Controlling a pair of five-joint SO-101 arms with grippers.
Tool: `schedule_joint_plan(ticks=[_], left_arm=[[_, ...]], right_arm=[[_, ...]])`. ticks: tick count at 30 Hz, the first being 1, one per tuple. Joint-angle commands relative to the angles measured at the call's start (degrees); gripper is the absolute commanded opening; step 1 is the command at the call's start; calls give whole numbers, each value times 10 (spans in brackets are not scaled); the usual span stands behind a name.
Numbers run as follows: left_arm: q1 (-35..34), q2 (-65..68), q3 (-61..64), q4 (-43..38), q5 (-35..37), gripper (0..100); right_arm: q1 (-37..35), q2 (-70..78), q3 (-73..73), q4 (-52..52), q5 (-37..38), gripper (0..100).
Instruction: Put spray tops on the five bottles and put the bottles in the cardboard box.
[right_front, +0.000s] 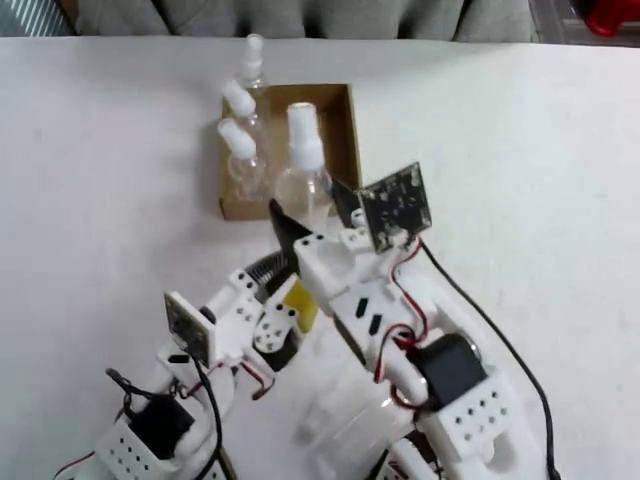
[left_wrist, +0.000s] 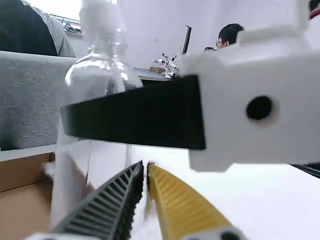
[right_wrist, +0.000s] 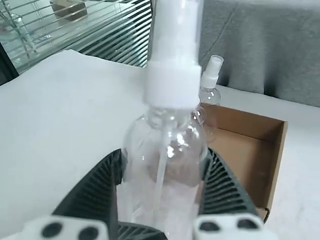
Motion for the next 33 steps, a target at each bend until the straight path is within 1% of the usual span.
schedule_joint_plan(ticks=[1, 6, 11, 16, 19, 23, 26, 28, 33], left_arm=[[-18, -3, 7, -8, 0, 20], [-19, -3, 5, 18, -2, 21], [-22, -3, 7, 75, -3, 21], [-59, -3, 6, 81, -3, 21], [-87, -3, 5, 87, -3, 22], [-158, -3, 2, 135, -4, 22], [-242, -3, 0, 193, -4, 22], [-293, -3, 2, 214, -4, 22], [-376, -3, 7, 261, -4, 22]], right_arm=[[-8, -52, -42, 15, 3, 16], [-6, -52, -42, 10, 3, 16], [-4, -58, -42, 7, 7, 16], [3, -55, -42, 6, 35, 16], [29, -51, -32, -32, 35, 16], [65, -25, -11, -103, 38, 16], [89, 33, -10, -145, 55, 16], [106, 77, -11, -192, 56, 16], [146, 184, -14, -302, 60, 16]])
